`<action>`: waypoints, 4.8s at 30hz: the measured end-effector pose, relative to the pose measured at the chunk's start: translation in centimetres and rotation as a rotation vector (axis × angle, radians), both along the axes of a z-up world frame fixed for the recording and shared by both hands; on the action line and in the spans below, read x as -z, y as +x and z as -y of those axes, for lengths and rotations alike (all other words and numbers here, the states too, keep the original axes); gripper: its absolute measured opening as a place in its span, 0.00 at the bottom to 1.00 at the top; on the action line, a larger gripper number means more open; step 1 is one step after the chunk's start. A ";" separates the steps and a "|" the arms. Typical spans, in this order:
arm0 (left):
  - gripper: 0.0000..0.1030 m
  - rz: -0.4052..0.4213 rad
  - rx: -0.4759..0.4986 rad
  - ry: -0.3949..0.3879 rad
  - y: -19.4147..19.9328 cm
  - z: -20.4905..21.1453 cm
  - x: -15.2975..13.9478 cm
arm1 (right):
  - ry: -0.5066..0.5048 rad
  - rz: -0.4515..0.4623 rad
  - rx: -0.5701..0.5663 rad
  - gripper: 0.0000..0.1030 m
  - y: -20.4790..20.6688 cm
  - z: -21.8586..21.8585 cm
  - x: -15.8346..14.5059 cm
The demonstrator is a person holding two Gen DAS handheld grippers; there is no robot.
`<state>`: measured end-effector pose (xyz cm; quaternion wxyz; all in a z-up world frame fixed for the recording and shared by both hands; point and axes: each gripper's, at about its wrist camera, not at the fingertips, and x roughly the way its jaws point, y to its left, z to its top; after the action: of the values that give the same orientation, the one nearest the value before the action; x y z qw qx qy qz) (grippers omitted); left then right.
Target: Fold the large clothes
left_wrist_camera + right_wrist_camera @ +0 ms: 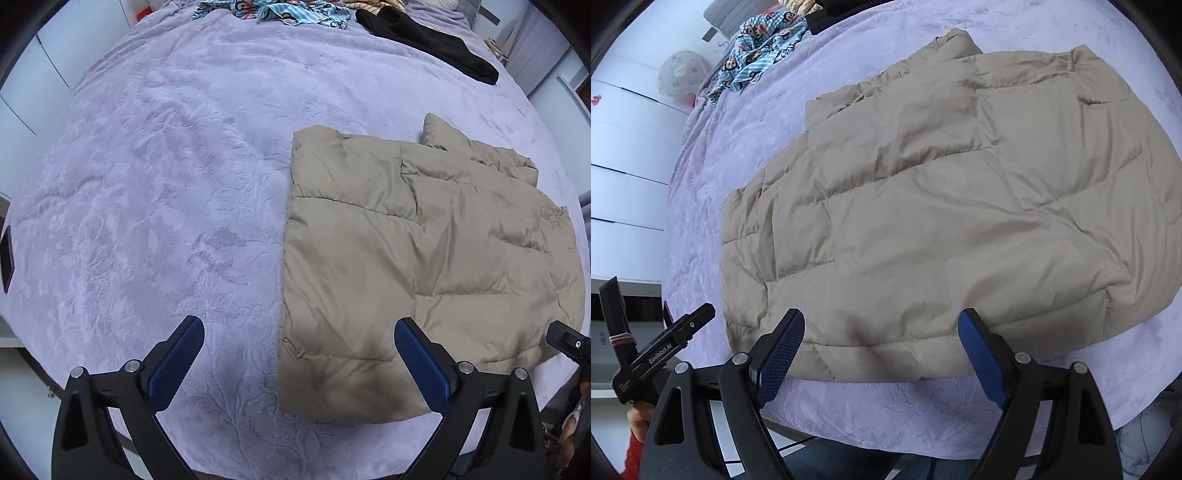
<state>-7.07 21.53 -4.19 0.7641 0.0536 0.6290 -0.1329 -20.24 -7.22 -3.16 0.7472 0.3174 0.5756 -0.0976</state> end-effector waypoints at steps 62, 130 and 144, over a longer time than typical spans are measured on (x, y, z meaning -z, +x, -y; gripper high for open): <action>0.25 -0.355 0.273 -0.638 4.2 11.7 -3.7 | 0.027 0.005 -0.059 0.17 6.6 7.3 6.3; 0.74 0.236 0.475 -0.110 -0.3 48.6 1.7 | 0.107 0.144 0.506 0.30 -18.1 26.8 3.9; 0.76 0.250 0.445 -0.117 -0.5 47.7 1.4 | 0.278 0.339 0.338 0.58 -5.8 35.2 1.1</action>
<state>-7.62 -26.13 -5.63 0.7895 0.1624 0.4937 -0.3264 -26.02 -42.45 -4.21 0.7552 0.5203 0.3892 -0.0867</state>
